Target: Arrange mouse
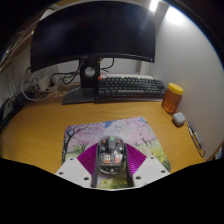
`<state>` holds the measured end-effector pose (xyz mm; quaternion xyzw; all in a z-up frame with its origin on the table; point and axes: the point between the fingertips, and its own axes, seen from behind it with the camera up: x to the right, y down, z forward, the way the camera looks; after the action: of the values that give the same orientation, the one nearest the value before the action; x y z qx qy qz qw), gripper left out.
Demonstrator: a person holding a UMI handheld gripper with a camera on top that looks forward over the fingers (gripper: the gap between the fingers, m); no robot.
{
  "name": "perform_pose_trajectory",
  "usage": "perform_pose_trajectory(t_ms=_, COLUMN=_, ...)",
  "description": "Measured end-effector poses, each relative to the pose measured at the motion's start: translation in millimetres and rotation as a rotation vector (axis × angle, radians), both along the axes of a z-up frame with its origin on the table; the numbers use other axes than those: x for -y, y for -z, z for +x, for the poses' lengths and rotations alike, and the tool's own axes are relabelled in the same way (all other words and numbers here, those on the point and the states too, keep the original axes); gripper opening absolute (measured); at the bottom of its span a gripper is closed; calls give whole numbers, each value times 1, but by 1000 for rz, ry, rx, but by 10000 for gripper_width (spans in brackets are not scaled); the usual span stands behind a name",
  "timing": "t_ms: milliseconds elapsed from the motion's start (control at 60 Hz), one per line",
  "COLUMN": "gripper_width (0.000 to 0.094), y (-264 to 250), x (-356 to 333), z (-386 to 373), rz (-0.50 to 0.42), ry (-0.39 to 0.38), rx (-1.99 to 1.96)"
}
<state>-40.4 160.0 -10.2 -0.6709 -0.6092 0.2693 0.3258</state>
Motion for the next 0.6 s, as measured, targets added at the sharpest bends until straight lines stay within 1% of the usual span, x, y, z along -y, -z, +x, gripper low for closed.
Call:
perform_pose_trajectory(t_ms=67, gripper_width=456, y=2, x=-3, z=-1, rz=6, ry=-2, rx=-7)
perform_pose_trajectory(t_ms=100, gripper_width=492, y=2, x=-4, z=0, rz=4, ry=-3, rx=-3)
perform_pose_trajectory(t_ms=117, gripper_width=529, y=2, x=-4, z=1, rz=4, ry=-2, rx=0)
perform_pose_trajectory(t_ms=200, gripper_width=796, y=-7, x=-10, z=5, rz=9, ry=32, rx=3)
perform_pose_trajectory(t_ms=217, gripper_width=861, y=-11, x=-9, z=6, rz=6, ry=33, rx=0)
perform_pose_trajectory(t_ms=233, gripper_width=876, y=-16, x=-9, z=8, rz=2, ry=35, rx=-3)
perform_pose_trajectory(t_ms=383, gripper_width=861, y=-73, x=15, z=46, rz=-29, ry=47, rx=6)
perform_pose_trajectory(t_ms=500, gripper_width=860, y=-117, x=49, z=100, rz=-33, ry=29, rx=53)
perform_pose_trajectory(t_ms=600, gripper_width=856, y=-147, x=83, z=142, rz=-48, ry=-3, rx=67)
